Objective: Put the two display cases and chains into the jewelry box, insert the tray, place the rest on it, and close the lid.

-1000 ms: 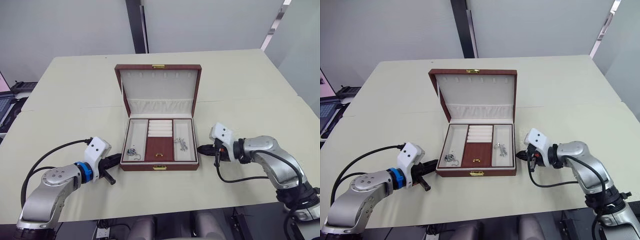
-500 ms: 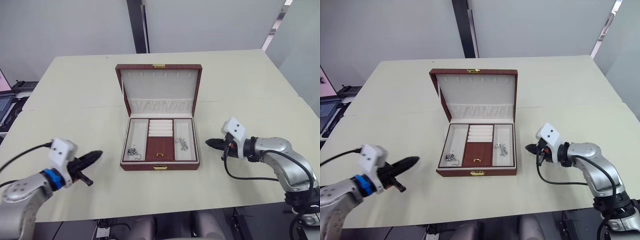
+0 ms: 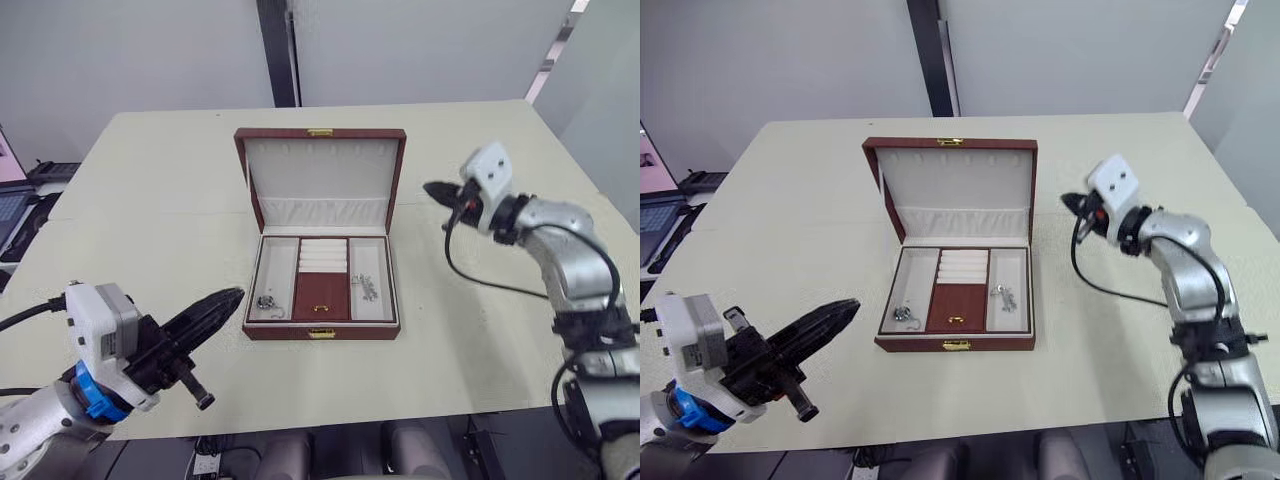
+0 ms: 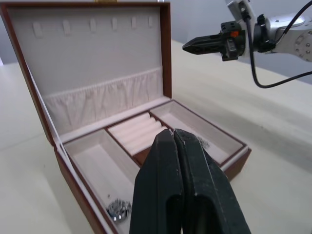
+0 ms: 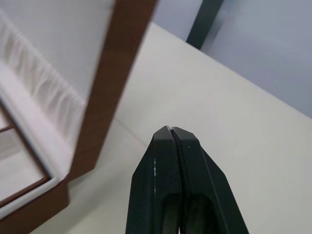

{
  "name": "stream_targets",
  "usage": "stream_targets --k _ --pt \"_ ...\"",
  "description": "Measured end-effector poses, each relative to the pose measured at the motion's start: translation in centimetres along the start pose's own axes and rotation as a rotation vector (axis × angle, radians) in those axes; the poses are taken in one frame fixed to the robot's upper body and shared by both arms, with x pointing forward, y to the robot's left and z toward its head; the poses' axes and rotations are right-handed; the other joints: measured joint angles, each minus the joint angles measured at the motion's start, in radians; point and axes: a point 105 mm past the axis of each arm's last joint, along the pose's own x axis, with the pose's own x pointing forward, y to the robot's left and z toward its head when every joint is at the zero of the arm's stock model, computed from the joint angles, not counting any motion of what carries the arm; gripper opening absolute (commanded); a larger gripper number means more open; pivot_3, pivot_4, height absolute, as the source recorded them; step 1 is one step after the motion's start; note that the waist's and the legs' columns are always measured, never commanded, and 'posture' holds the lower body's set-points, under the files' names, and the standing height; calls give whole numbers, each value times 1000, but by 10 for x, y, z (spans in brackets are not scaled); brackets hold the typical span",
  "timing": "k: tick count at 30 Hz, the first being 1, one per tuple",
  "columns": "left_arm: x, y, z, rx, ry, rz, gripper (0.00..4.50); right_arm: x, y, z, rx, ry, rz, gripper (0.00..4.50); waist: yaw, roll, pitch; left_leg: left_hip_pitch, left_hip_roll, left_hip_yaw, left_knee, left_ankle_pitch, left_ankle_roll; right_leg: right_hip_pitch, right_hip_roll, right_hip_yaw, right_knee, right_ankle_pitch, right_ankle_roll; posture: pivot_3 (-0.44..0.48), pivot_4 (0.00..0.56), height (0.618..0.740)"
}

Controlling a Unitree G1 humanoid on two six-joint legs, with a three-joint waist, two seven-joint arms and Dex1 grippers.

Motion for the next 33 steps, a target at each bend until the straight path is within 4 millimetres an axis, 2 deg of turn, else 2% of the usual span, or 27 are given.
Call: stream_targets --k 3,7,10,12,15,20,25,33 --pt "4 -4 3 4 -23 -3 23 9 -10 2 32 14 9 0 -1 0 0 0 0 2 0 0 0 0 0 1 -1 0 0 0 150 740" --pt "10 -1 9 24 -50 14 23 34 10 3 60 7 137 0 -5 0 0 0 0 2 0 0 1 0 0 1 0 0 0 0 150 740" --pt "12 -1 11 4 -59 24 23 49 20 14 77 -32 206 0 -5 1 1 0 0 2 0 0 0 -1 0 2 0 0 0 0 150 740" --pt "13 -1 12 -7 -62 28 23 55 26 24 71 -65 249 0 -4 1 1 -1 0 2 0 0 0 -1 0 1 -1 0 0 0 150 740" --pt "14 0 13 -17 -64 34 23 57 30 27 63 -85 291 0 -3 1 1 -1 0 2 0 0 0 -1 0 1 -1 0 0 0 150 740" --pt "13 3 18 -10 -57 39 23 54 40 29 62 -108 380 0 -4 1 1 0 1 2 0 0 0 -1 1 1 0 0 0 0 150 740" --pt "1 12 11 -44 -12 72 23 43 42 24 56 -106 428 0 -3 2 1 -1 0 2 0 0 0 -2 1 1 0 0 0 0 150 740" --pt "-20 25 1 -63 71 80 23 1 51 27 23 -99 595 0 -2 3 2 -1 0 2 0 -1 2 -1 1 1 -1 0 0 0 150 740"
